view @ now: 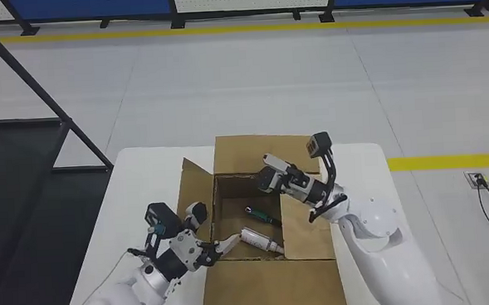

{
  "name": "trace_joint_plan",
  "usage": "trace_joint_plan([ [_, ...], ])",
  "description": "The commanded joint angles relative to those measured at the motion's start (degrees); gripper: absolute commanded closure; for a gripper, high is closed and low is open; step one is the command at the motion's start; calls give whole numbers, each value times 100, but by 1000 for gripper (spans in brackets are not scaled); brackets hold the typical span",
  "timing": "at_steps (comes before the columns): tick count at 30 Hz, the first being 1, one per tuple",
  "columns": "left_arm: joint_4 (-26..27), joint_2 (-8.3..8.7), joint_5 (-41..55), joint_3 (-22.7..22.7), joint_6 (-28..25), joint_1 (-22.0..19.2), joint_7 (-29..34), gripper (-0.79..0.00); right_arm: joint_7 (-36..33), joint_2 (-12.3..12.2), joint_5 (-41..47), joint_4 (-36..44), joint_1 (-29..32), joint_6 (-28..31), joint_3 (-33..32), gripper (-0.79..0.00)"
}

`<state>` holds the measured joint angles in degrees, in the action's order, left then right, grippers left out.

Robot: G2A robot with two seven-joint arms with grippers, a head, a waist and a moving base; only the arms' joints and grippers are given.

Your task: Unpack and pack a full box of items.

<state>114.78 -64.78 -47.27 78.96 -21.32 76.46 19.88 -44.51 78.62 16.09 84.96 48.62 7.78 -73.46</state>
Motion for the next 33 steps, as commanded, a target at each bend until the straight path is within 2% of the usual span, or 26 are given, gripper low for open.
trace_joint_plan([
  [1, -181, -24, 28, -168, 212, -199, 127, -785, -17, -34, 39, 146, 173, 61, -139, -785],
  [10, -751, -111, 221, -446, 1182, -637, 406, -785, -37, -168, 125, 788, 911, 177, -645, -785],
  [13, -888, -151, 303, -526, 1748, -804, 582, -785, -47, -199, 141, 932, 1040, 178, -731, -785],
  [16, -950, -182, 343, -627, 2013, -934, 690, -785, -51, -222, 140, 1023, 1110, 171, -760, -785],
  [20, -951, -203, 337, -688, 2052, -985, 640, -785, -45, -244, 136, 1072, 1146, 177, -759, -785],
  [27, -623, -220, 337, -709, 1857, -876, 342, -785, -65, -279, 157, 1065, 1137, 186, -730, -785],
  [33, -538, -259, 406, -916, 1771, -1015, 450, -785, -74, -303, 173, 1045, 1095, 184, -685, -785],
])
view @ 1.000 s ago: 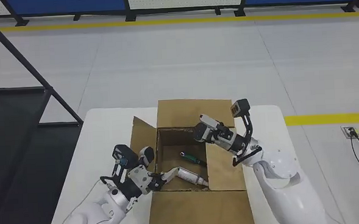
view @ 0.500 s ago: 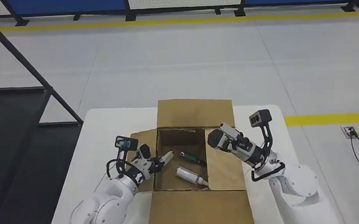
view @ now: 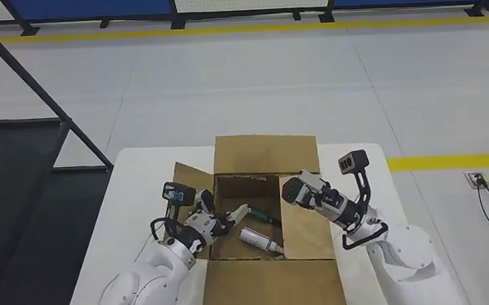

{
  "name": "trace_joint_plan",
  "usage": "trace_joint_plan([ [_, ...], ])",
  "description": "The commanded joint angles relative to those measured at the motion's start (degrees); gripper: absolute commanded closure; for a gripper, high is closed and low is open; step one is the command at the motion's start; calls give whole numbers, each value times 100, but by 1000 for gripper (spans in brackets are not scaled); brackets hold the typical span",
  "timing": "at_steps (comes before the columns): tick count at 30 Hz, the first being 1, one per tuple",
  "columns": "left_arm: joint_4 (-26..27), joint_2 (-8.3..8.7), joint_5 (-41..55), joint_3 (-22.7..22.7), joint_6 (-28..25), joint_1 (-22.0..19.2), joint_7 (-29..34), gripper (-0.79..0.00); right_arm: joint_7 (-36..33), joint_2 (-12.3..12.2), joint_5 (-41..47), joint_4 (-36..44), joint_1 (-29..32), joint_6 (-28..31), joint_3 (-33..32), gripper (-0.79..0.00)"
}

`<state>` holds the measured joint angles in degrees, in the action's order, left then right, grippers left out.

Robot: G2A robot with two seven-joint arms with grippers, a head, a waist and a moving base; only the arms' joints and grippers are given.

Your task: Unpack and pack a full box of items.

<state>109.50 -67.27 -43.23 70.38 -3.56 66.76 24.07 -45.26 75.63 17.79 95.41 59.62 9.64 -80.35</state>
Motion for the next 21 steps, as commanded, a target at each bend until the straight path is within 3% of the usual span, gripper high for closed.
trace_joint_plan([
  [1, -28, -21, 47, -120, -12, -92, 63, -785, 4, -9, 8, 6, -6, 0, 3, -785],
  [11, -756, -206, 1520, -722, -33, -784, 708, -785, 117, -86, 50, 296, 313, 169, -247, -785],
  [15, -1160, -300, 2367, -871, 302, -1022, 896, -785, 421, -120, 27, 528, 637, 314, -491, -785],
  [21, -1208, -308, 2405, -890, 362, -1066, 939, -785, 531, -131, 0, 606, 771, 332, -566, -785],
])
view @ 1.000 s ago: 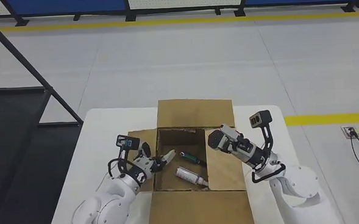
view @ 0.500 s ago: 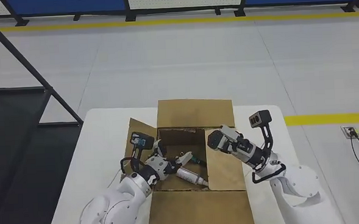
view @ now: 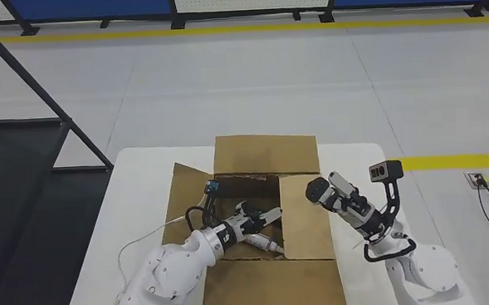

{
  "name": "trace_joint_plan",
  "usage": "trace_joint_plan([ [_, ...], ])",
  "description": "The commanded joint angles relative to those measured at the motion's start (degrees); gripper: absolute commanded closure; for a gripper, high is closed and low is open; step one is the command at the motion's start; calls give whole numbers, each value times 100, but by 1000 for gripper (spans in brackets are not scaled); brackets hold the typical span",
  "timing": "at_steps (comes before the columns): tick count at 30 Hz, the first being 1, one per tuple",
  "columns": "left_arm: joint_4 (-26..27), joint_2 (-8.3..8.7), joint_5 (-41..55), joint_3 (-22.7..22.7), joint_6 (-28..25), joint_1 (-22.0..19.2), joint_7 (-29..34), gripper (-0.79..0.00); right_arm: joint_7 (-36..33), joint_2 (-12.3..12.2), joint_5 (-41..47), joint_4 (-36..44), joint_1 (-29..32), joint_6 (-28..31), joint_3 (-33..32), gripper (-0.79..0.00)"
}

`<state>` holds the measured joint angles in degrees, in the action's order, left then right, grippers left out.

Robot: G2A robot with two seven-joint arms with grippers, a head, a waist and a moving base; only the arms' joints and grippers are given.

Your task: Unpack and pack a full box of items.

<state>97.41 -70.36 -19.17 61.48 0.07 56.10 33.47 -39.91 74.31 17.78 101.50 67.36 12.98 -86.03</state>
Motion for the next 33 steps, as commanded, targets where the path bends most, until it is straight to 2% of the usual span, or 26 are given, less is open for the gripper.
trace_joint_plan([
  [1, 1, 0, -1, 1, -2, 1, -1, -785, -4, 0, 1, -2, -3, -2, 2, -785],
  [8, -33, 1, 46, 30, 5, 66, -45, -785, 39, 2, 25, 18, 14, 8, 11, -785],
  [12, -211, -73, 568, -65, 201, 22, -180, -785, -97, -23, 247, 84, 136, 225, -89, -785],
  [17, -712, -210, 1365, -308, 203, -238, -218, -785, -375, -91, 462, 186, 507, 561, -502, -785],
  [24, -1668, -435, 2693, -657, 51, -829, 233, -785, -828, -167, 784, 386, 1066, 931, -877, -785],
  [29, -2187, -589, 3031, -933, -62, -1239, 328, -785, -945, -205, 659, 501, 1208, 945, -895, -785],
  [33, -2244, -643, 3000, -1013, -230, -1360, 312, -785, -1060, -231, 607, 607, 1236, 983, -839, -785],
])
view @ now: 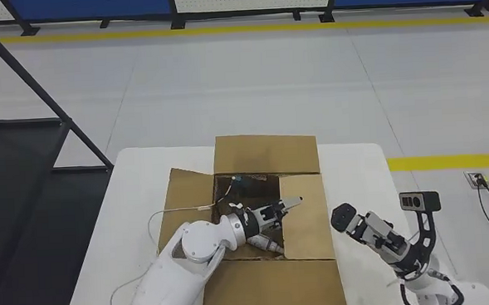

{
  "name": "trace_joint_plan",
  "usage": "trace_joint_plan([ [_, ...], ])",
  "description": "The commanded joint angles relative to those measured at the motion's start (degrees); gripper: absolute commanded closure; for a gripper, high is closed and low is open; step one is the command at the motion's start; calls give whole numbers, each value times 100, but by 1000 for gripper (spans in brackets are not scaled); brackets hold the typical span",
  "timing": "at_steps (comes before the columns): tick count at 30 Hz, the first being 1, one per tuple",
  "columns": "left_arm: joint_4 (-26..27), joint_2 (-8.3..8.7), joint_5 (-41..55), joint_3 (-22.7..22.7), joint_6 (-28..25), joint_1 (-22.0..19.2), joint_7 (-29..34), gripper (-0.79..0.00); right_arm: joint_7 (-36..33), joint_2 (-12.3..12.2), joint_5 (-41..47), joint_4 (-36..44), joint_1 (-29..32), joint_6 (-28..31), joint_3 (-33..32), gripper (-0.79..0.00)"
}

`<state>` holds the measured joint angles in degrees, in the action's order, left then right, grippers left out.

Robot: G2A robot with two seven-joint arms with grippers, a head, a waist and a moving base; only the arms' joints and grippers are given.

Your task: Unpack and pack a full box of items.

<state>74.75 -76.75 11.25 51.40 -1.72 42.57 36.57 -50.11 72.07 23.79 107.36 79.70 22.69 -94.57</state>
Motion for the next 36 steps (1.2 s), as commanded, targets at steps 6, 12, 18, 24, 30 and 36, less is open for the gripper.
trace_joint_plan([
  [6, 428, 49, -324, 151, -160, 143, 29, -785, -423, -61, -9, 63, -45, 24, 60, -785],
  [12, 1087, 88, -454, 301, -198, 372, -60, -785, -1033, -121, 239, 135, -74, 149, 136, -785],
  [18, 1589, 50, -444, 280, -360, 454, -348, -785, -1420, -179, 297, 154, -21, 60, 81, -785],
  [24, 1590, 42, -503, 284, -370, 458, -485, -785, -1420, -179, 297, 154, -21, 60, 81, -785],
  [30, 1622, 36, -474, 275, -359, 510, -534, -785, -1567, -201, 414, 362, 136, 265, 80, -785],
  [36, 1610, -102, -403, -60, -339, 246, -726, -785, -1884, -270, 370, 617, 378, 570, -123, -785],
])
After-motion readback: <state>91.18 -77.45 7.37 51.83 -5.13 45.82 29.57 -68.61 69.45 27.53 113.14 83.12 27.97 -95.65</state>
